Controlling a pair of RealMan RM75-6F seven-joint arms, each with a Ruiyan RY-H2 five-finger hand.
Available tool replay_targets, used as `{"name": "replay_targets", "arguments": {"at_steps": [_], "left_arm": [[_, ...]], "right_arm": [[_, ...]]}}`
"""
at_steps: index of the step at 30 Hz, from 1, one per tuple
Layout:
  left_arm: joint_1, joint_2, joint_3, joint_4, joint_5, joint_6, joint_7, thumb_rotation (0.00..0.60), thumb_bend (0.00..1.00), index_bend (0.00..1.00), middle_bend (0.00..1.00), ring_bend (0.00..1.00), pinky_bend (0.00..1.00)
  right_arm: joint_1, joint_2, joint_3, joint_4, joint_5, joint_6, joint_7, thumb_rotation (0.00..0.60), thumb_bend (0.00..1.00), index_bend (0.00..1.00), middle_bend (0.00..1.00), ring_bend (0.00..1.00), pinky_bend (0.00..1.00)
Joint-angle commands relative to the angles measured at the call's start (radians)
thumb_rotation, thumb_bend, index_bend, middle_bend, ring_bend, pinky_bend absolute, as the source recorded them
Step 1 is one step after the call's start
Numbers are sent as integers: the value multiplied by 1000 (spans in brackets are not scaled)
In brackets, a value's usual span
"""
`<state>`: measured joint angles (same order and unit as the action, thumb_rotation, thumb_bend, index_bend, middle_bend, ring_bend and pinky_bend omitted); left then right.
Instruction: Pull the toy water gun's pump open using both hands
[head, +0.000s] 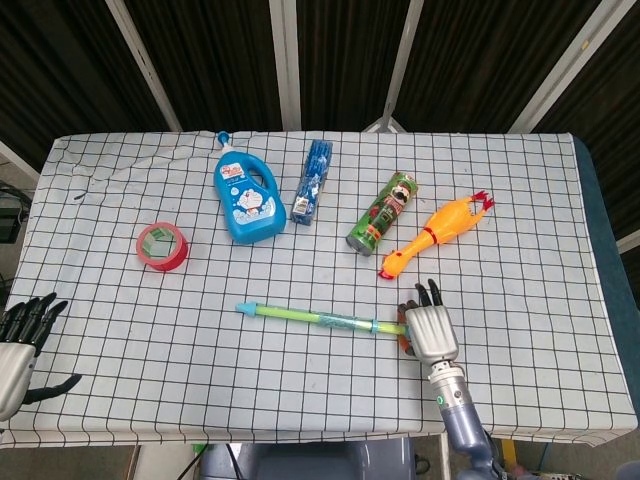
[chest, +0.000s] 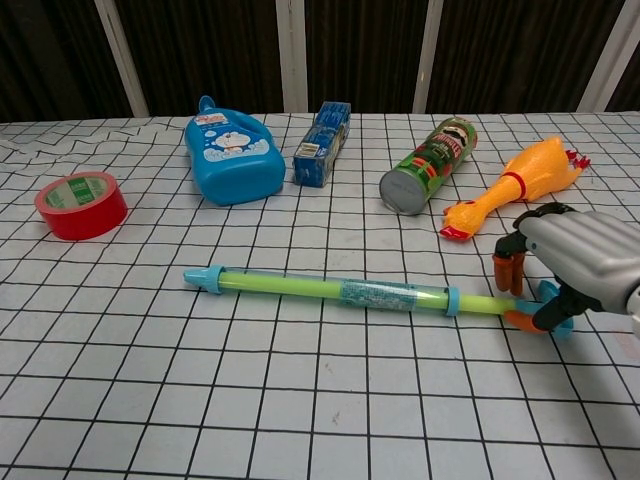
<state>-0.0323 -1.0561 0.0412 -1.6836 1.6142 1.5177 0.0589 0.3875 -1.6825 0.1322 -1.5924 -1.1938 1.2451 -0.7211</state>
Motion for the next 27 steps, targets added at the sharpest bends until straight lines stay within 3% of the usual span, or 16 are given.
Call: {"name": "replay_targets", "arguments": {"at_steps": [1, 13, 19, 27], "left_arm": [[0, 0, 0, 0, 0, 1, -1, 600, 48, 0, 0, 0, 0], [1, 0, 0, 3, 2, 4, -4, 600, 47, 0, 0, 0, 0], [1, -1, 0, 4, 2, 3, -5, 600, 47, 0, 0, 0, 0], [0, 0, 2, -2, 5, 3, -4, 600, 48, 0, 0, 0, 0]], "right_arm": [[1, 0, -4, 1, 2, 2, 0, 600, 333, 528, 484, 134, 0], [6, -5, -12, 26, 24, 4, 0, 600, 362, 532, 506, 164, 0], [11, 1, -14, 18, 8, 11, 11, 600, 467, 650, 585, 214, 0], [14, 18, -14, -1, 13, 9, 10, 600, 485, 735, 620, 222, 0]]}}
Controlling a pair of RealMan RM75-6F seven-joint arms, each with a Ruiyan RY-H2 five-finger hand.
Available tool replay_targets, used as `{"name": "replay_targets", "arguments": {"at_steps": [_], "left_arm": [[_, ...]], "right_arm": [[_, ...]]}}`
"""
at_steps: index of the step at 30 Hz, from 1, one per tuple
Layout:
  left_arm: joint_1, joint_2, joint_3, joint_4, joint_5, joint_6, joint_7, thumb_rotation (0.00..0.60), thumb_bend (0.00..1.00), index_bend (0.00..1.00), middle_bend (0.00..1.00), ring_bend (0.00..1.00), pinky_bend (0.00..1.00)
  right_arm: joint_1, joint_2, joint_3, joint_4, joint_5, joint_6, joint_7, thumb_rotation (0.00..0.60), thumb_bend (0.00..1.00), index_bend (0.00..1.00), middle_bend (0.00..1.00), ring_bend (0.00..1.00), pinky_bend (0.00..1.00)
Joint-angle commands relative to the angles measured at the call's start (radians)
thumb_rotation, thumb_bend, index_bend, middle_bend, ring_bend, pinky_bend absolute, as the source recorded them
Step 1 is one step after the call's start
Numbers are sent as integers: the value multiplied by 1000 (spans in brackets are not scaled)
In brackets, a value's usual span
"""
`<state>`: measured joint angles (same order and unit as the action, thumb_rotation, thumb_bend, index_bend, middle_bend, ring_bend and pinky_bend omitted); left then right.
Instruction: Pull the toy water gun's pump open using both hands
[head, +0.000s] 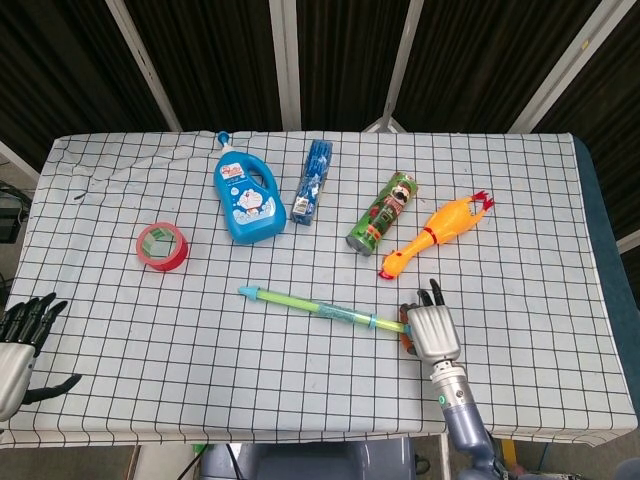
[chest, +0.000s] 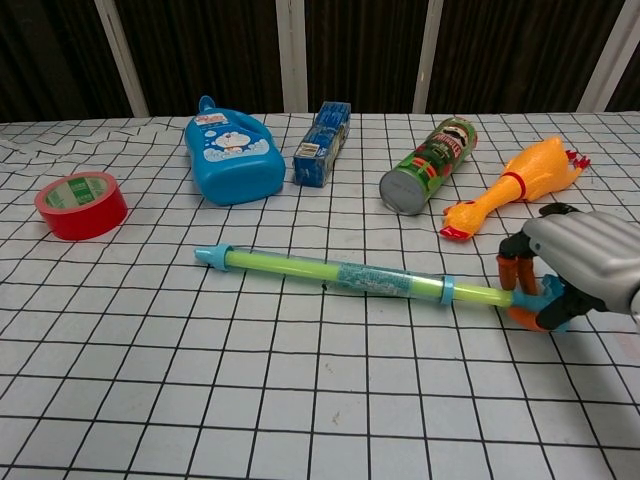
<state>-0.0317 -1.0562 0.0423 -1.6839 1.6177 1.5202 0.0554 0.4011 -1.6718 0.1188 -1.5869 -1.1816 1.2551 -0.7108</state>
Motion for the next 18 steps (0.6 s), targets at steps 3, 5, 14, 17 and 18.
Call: {"name": "replay_targets", "arguments": {"at_steps": [3, 5, 14, 17, 18], "left_arm": [[-3, 1, 1, -5, 5, -2, 3, 600, 60, 7, 0, 0, 0], [-11, 4, 1, -14, 14, -11, 12, 600, 67, 10, 0, 0, 0], [-107, 45, -31, -145, 11, -135, 94, 600, 140, 129, 12, 0, 0], [-169, 50, -60, -189, -8, -215, 168, 600, 181, 190, 58, 0, 0], [-190, 51, -71, -202, -22, -244, 196, 600, 187, 198, 72, 0, 0]], "right_arm": [[1, 18, -3, -16, 1, -4, 9, 600, 485, 735, 620, 222, 0], [3, 25, -4, -20, -2, -7, 15, 600, 485, 735, 620, 222, 0], [25, 68, -16, -32, -26, -53, 61, 600, 487, 735, 620, 222, 0], [30, 76, -18, -31, -28, -60, 67, 600, 487, 735, 620, 222, 0], [30, 77, -18, -31, -28, -60, 71, 600, 487, 735, 620, 222, 0]]}}
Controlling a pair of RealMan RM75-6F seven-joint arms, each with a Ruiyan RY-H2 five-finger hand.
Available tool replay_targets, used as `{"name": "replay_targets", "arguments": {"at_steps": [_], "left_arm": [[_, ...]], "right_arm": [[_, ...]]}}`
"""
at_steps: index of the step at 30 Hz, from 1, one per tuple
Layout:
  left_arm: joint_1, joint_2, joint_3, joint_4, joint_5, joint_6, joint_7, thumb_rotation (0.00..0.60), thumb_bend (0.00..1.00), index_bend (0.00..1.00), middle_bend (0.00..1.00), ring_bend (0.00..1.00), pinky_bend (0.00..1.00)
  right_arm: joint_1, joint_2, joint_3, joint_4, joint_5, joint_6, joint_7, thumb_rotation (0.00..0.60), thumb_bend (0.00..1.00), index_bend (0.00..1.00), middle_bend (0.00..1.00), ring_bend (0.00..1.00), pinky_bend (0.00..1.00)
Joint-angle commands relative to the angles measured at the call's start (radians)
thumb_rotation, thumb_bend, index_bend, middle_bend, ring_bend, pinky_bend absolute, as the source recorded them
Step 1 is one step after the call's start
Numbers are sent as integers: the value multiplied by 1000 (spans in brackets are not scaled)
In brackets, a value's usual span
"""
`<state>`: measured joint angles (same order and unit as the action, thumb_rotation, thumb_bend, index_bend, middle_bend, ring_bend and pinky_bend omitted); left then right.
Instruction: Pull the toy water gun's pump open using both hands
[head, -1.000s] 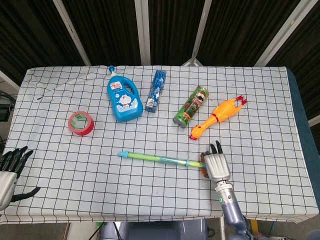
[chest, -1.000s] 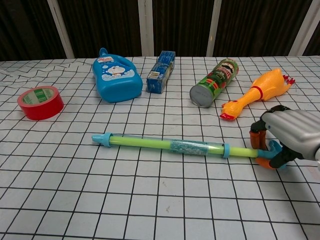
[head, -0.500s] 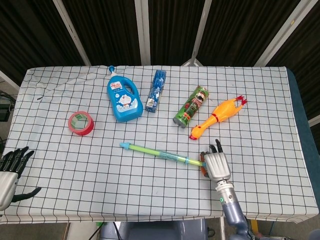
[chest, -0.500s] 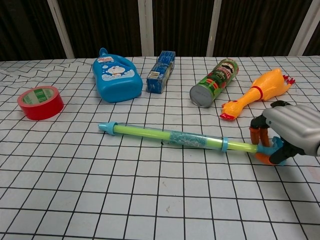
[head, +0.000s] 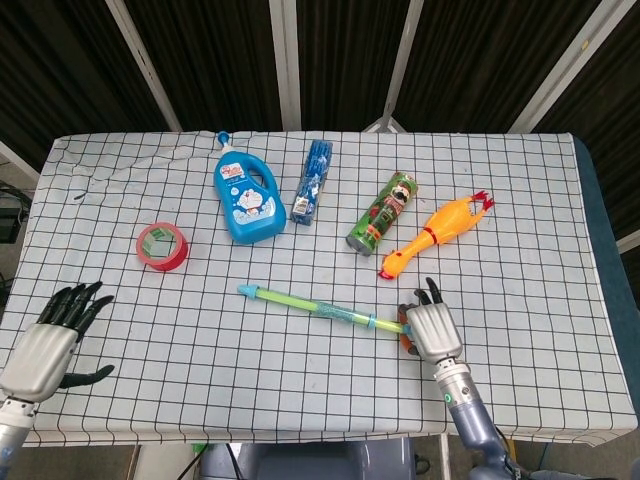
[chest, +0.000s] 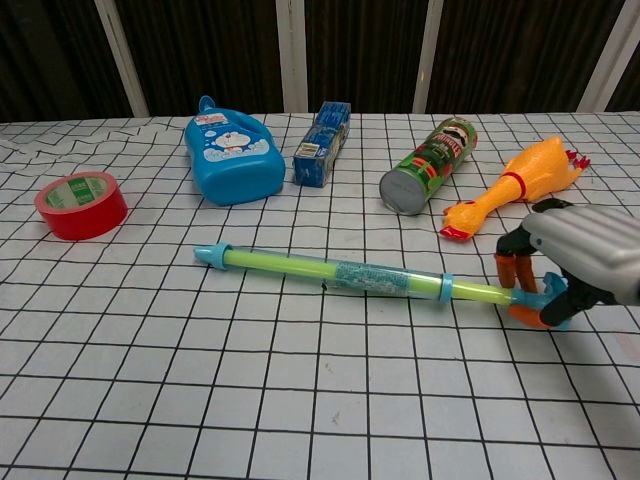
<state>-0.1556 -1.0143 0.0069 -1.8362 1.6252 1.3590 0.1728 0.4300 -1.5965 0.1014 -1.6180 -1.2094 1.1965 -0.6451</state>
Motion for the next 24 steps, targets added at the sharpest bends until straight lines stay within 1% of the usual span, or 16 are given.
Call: {"name": "replay_targets", "arguments": {"at_steps": [1, 4, 6, 11, 16, 19, 24], "left_arm": [[-93, 10, -50, -65, -49, -118, 116, 600, 192, 201, 85, 0, 0], [-158, -3, -83, -74, -88, -195, 201, 600, 202, 200, 107, 0, 0], [-204, -27, -107, -63, -113, -241, 252, 600, 210, 201, 131, 0, 0], [-313, -114, -157, -10, -175, -334, 379, 600, 216, 211, 199, 0, 0], [-373, -171, -170, 36, -220, -390, 430, 600, 226, 252, 257, 5, 2], [-419, -224, -182, 78, -274, -439, 445, 600, 253, 290, 285, 11, 5], [-472, -302, -179, 125, -346, -468, 504, 600, 284, 311, 309, 14, 5]], "right_arm": [[1, 4, -2, 0, 0, -3, 11, 600, 487, 735, 620, 222, 0], [2, 8, -8, 4, -2, -8, 18, 600, 488, 735, 620, 222, 0], [3, 13, -15, 7, -9, -12, 24, 600, 488, 735, 620, 222, 0], [7, 31, -16, 9, -23, -10, 32, 600, 487, 735, 620, 222, 0], [7, 40, -13, 7, -19, -9, 36, 600, 488, 735, 620, 222, 0], [9, 45, -15, 4, -17, -15, 39, 600, 491, 735, 620, 222, 0], [12, 48, -22, 2, -18, -20, 38, 600, 493, 735, 620, 222, 0]]}}
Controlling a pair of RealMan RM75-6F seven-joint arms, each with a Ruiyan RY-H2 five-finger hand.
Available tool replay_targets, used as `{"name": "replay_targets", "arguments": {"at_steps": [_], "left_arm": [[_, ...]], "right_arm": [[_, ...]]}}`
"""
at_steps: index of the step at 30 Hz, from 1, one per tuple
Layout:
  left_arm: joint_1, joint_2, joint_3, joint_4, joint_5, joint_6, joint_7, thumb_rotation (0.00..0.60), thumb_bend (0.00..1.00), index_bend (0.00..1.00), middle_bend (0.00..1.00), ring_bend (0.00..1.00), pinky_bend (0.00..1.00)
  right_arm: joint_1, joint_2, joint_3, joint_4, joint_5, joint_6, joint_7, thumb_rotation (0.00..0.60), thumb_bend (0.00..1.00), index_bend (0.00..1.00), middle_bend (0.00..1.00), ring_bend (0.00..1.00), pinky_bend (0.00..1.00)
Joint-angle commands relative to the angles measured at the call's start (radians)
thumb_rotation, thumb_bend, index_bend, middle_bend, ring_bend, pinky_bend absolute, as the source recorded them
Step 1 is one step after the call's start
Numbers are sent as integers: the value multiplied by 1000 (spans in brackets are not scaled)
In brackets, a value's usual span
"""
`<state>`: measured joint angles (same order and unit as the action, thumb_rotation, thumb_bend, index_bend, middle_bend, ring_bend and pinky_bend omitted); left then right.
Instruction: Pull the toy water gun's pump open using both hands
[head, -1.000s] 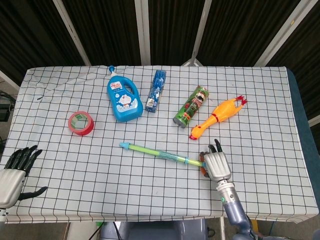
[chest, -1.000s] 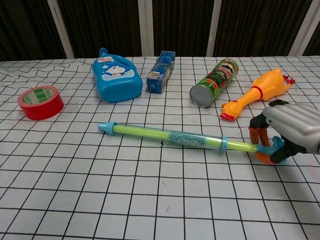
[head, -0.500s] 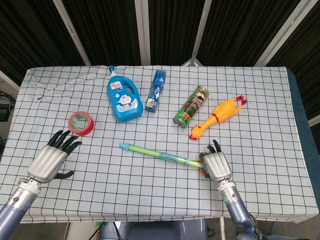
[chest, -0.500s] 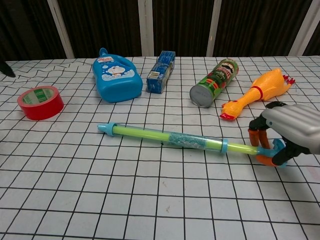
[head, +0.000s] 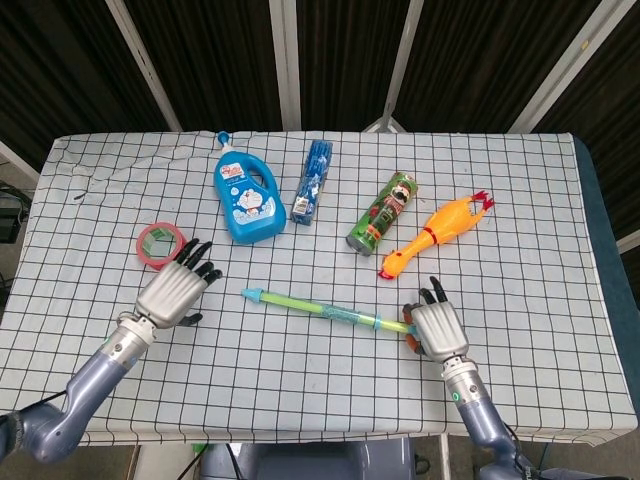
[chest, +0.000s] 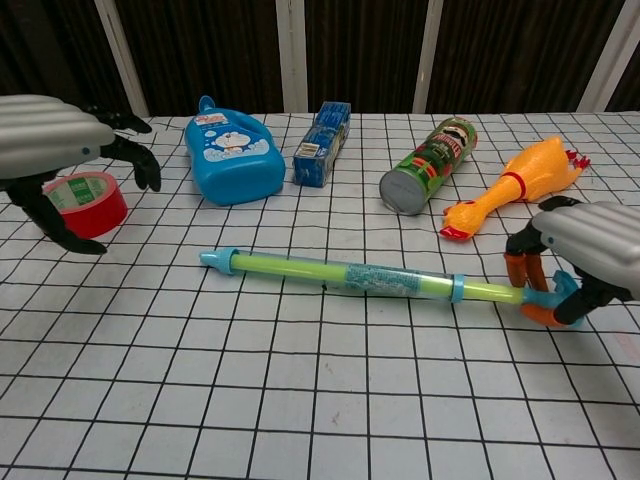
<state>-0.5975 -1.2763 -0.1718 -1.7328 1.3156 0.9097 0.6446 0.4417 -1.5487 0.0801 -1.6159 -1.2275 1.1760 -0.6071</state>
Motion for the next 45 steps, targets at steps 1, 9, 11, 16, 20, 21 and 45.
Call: {"name": "replay_targets", "arguments": {"at_steps": [1, 9, 11, 16, 20, 21, 45], "left_arm": [[-37, -53, 1, 28, -46, -19, 42, 600, 293, 312, 314, 18, 5], [-102, -172, 6, 88, -123, -13, 114, 600, 372, 318, 320, 27, 5], [-115, -197, 5, 96, -138, -6, 126, 600, 390, 322, 323, 27, 5], [-151, -259, 14, 126, -188, -2, 179, 600, 402, 327, 326, 27, 5], [-168, -300, 22, 155, -229, 12, 204, 600, 402, 331, 329, 27, 5], [-172, -309, 24, 162, -238, 14, 208, 600, 402, 332, 330, 27, 5], [-209, -428, 49, 254, -259, 78, 157, 600, 429, 447, 447, 72, 18]], "right_arm": [[1, 0, -1, 1, 0, 0, 0, 600, 494, 735, 620, 222, 0], [4, 6, -3, 5, -3, -4, 11, 600, 493, 735, 620, 222, 0], [5, 9, -4, 7, -4, -6, 14, 600, 493, 735, 620, 222, 0], [3, 13, -7, 15, -1, -8, 26, 600, 494, 735, 620, 222, 0], [3, 15, -8, 16, -3, -9, 32, 600, 494, 735, 620, 222, 0], [4, 16, -8, 16, -3, -10, 33, 600, 495, 735, 620, 222, 0], [14, 33, -10, 13, -22, -14, 43, 600, 501, 735, 620, 222, 0]]}}
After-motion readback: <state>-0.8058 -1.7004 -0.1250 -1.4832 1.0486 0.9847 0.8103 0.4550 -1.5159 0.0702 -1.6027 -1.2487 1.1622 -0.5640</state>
